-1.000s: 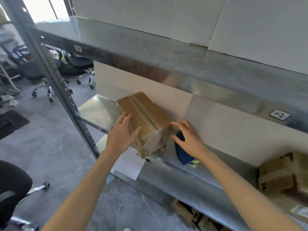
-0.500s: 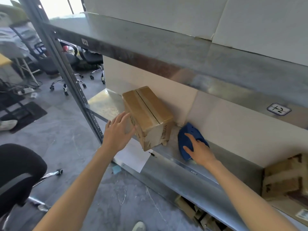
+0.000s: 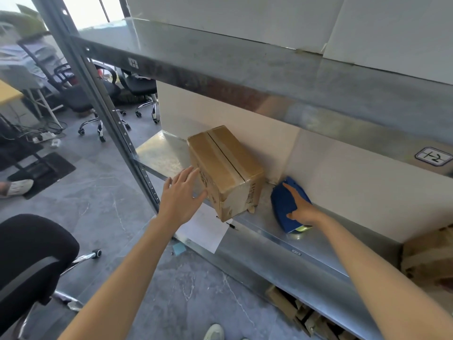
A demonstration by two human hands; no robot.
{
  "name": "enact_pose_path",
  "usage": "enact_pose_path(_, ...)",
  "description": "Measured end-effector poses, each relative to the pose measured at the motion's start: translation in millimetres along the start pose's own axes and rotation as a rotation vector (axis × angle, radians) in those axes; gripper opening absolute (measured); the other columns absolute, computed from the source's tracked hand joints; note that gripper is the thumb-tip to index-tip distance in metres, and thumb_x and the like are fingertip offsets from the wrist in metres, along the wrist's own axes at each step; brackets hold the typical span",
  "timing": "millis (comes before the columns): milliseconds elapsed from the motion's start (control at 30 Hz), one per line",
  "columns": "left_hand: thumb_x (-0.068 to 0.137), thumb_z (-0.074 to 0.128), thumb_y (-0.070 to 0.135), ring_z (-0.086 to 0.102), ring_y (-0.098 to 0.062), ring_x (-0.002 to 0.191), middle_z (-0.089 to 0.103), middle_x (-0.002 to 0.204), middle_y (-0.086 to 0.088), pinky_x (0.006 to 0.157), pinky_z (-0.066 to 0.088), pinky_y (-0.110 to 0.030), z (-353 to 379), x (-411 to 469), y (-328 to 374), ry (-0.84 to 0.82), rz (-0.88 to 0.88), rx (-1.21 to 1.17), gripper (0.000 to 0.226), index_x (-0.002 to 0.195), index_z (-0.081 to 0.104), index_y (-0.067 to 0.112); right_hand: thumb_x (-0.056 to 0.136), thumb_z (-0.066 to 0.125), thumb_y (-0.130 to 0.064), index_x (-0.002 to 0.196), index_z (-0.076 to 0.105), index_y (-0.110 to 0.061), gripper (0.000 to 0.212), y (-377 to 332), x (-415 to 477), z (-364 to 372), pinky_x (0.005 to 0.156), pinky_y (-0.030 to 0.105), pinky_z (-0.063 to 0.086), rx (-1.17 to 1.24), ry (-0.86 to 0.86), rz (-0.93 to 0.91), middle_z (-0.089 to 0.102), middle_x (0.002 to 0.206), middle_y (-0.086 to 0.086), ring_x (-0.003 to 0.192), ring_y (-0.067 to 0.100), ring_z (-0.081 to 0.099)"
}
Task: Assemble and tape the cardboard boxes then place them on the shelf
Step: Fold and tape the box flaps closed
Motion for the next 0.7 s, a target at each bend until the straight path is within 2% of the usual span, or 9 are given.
enact_pose_path(67,0.099,0.047,0.051,0.023,-0.02,0.149,0.026,0.162,0.001,0.122,0.014,-0.045,-2,0,-1,0.001,0.005,-0.003,0.064,0.154,0.031,0.023,0.086,0.054,0.01,0.154,0.002,-0.04,0.099,-2,3,-2,0.092,0.045,0.051,0.034,0.0,0.016,0.023,0.157,0.003,0.13,0.042,0.043)
enact_pose_path(133,0.099,0.047,0.051,0.023,-0.019,0.149,0.027,0.162,0.001,0.123,0.014,-0.046,-5,0,-2,0.001,0.01,-0.01,0.063,0.154,0.031,0.023,0.084,0.052,0.014,0.154,0.005,-0.038,0.1,-3,5,-3,0.073,0.032,0.055,0.059,0.018,0.029,0.021,0.159,0.002,0.118,0.033,0.05)
enact_pose_path(200,0.1,0.047,0.05,0.023,-0.019,0.149,0.028,0.161,0.002,0.123,0.014,-0.046,-7,-1,-3,0.001,0.014,-0.023,0.062,0.154,0.031,0.023,0.083,0.05,0.016,0.155,0.007,-0.037,0.099,-2,5,-4,0.061,0.021,0.045,0.049,0.026,0.041,0.019,0.159,-0.001,0.111,0.029,0.052)
enact_pose_path(267,0.1,0.047,0.049,0.024,-0.02,0.149,0.029,0.161,0.002,0.123,0.015,-0.047,-10,0,-3,0.003,0.022,-0.034,0.061,0.153,0.032,0.024,0.084,0.048,0.016,0.154,0.009,-0.035,0.096,2,3,-5,0.067,0.03,0.047,0.019,0.027,0.05,0.026,0.156,0.005,0.115,0.037,0.053)
enact_pose_path(367,0.1,0.047,0.048,0.026,-0.021,0.148,0.031,0.16,0.002,0.122,0.016,-0.047,-14,1,-5,0.011,0.033,-0.053,0.059,0.152,0.034,0.024,0.084,0.045,0.012,0.151,0.017,-0.039,0.088,6,-8,-5,0.056,0.033,0.043,-0.007,0.038,0.066,0.049,0.134,0.028,0.079,0.034,0.056)
enact_pose_path(467,0.1,0.047,0.045,0.028,-0.021,0.147,0.034,0.158,0.002,0.121,0.016,-0.046,-17,5,-4,0.02,0.056,-0.061,0.057,0.15,0.036,0.022,0.087,0.046,-0.002,0.141,0.029,-0.049,0.073,2,-25,-16,0.04,0.021,0.033,0.047,0.164,0.089,0.061,0.099,0.02,0.059,0.022,0.051)
enact_pose_path(567,0.1,0.047,0.043,0.032,-0.022,0.144,0.037,0.156,0.001,0.121,0.019,-0.045,-20,9,3,0.029,0.094,-0.081,0.054,0.148,0.039,0.02,0.099,0.051,-0.029,0.142,0.029,-0.05,0.053,-17,-41,-27,0.055,0.019,0.04,0.028,0.241,-0.011,0.056,0.116,-0.002,0.081,0.016,0.055)
enact_pose_path(633,0.1,0.048,0.043,0.033,-0.022,0.144,0.039,0.155,0.001,0.12,0.021,-0.045,-23,11,8,0.039,0.118,-0.118,0.052,0.147,0.042,0.019,0.098,0.053,-0.042,0.144,0.029,-0.05,0.052,-32,-53,-36,0.067,0.02,0.042,-0.022,0.297,-0.071,0.048,0.116,-0.009,0.094,0.016,0.054)
enact_pose_path(700,0.1,0.05,0.043,0.031,-0.021,0.145,0.039,0.155,0.001,0.12,0.021,-0.044,-27,12,14,0.055,0.133,-0.171,0.053,0.146,0.044,0.018,0.095,0.054,-0.049,0.138,0.034,-0.053,0.048,-45,-67,-47,0.066,0.028,0.043,-0.149,0.396,-0.095,0.057,0.109,-0.011,0.084,0.018,0.058)
Point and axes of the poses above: each hand's wrist, its own x-axis towards the middle knuckle, its own z-axis out of the palm, y = z × x, the point moved 7 cm from there along x, towards the middle knuckle
